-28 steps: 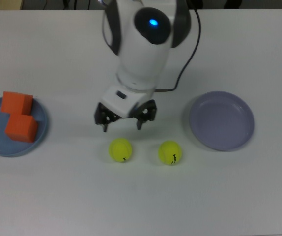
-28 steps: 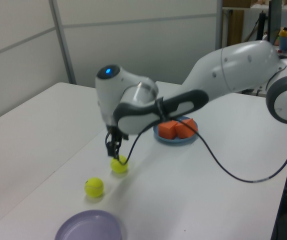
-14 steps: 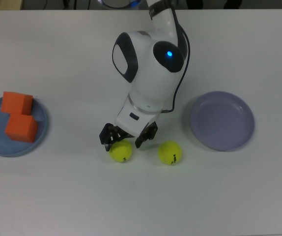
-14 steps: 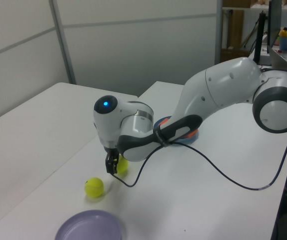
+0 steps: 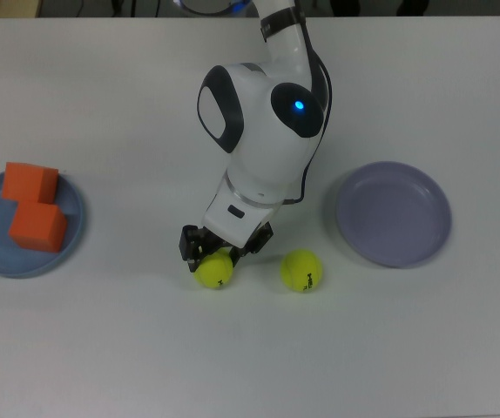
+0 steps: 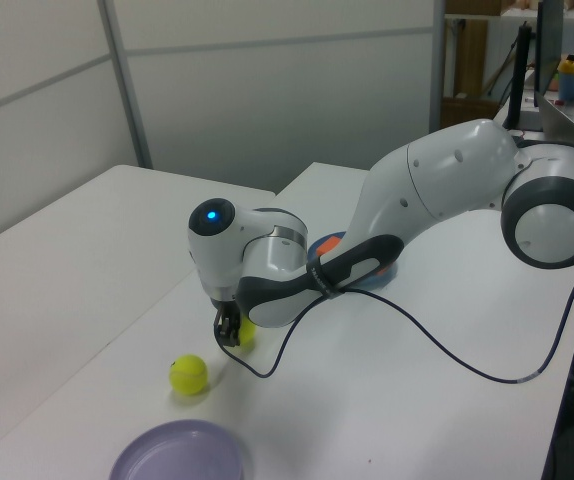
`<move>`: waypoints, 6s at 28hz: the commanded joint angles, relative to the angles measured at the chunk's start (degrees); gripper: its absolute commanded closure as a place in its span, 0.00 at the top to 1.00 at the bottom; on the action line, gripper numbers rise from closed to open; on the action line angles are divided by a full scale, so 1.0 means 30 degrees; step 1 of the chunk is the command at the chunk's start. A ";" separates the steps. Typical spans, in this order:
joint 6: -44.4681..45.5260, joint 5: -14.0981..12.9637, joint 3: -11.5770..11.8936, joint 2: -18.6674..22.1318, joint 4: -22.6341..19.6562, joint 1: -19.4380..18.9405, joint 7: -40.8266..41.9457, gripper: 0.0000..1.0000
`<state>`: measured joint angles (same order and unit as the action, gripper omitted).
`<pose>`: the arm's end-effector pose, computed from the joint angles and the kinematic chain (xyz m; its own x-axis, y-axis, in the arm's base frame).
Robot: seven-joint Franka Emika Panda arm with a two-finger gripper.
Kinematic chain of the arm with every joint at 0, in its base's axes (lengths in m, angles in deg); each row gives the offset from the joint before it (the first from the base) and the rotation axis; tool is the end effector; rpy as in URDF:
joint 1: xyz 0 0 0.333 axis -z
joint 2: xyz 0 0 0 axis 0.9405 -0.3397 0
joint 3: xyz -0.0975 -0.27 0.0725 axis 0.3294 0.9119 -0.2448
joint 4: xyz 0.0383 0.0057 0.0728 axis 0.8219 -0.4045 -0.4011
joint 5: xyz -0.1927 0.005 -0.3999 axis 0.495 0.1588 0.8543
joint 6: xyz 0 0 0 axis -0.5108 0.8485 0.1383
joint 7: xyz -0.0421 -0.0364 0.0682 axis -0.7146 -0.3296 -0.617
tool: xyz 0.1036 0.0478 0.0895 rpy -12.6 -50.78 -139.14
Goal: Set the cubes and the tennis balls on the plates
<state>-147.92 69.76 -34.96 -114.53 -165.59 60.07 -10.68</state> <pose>0.7484 0.2203 0.2453 0.8727 0.4657 0.1466 0.3858 -0.8417 0.3777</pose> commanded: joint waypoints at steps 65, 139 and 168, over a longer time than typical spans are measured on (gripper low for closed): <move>-0.3210 0.1642 -0.0624 -0.0604 -0.0043 -0.2296 -0.4389 1.00; 0.5664 -0.4213 -0.3142 0.5281 0.0250 -0.1948 -0.5269 1.00; 1.1846 -1.0339 0.4182 1.1290 0.0250 0.2977 0.8034 1.00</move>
<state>-112.66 38.62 -23.88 -80.99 -163.36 69.73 13.25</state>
